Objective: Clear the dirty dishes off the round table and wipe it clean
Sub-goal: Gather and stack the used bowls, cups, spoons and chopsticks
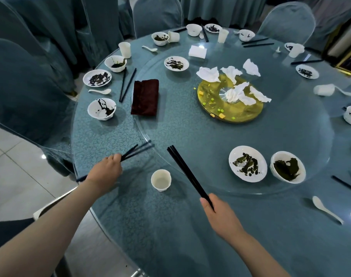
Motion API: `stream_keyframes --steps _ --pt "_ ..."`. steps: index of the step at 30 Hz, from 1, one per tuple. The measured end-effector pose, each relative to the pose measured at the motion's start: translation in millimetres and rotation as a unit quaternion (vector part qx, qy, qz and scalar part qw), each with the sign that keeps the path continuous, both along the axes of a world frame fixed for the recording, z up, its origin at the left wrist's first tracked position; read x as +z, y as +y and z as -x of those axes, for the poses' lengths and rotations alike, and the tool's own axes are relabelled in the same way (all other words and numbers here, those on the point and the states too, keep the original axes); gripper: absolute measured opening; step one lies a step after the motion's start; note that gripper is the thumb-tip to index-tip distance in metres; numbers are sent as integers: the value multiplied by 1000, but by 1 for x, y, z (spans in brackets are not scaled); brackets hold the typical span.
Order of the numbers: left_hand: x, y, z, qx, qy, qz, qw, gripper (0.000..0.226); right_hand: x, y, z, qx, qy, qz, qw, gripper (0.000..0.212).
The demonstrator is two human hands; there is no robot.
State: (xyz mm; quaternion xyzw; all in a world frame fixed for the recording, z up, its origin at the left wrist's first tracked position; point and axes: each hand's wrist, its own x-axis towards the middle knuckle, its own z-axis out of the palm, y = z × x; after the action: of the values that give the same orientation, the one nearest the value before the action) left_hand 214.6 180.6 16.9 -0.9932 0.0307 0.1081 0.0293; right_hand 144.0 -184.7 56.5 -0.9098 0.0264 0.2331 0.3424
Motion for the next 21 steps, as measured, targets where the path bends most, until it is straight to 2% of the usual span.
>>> stream_keyframes --steps 4,7,10,13,15,17,19,21 --pt "26 -17 7 109 -64 118 985 9 5 -7 5 -12 -9 -24 1000 38" --pt "50 -38 16 180 -105 274 939 6 12 -15 9 -29 -14 -59 998 39" --pt "79 -73 22 262 -130 436 851 14 20 -25 14 -44 -20 -93 994 38" --pt "102 -118 27 332 -103 622 702 22 32 -36 22 -48 -28 -124 991 37" --pt "111 -150 33 356 -63 702 614 20 40 -43 27 -50 -36 -143 988 37" --pt "113 -186 40 355 -25 748 561 13 48 -51 34 -48 -39 -164 984 37" --pt "109 -223 50 354 1 769 532 11 54 -61 42 -45 -41 -175 983 37" --pt "105 -260 61 345 19 788 510 20 58 -70 49 -35 -50 -165 984 36"
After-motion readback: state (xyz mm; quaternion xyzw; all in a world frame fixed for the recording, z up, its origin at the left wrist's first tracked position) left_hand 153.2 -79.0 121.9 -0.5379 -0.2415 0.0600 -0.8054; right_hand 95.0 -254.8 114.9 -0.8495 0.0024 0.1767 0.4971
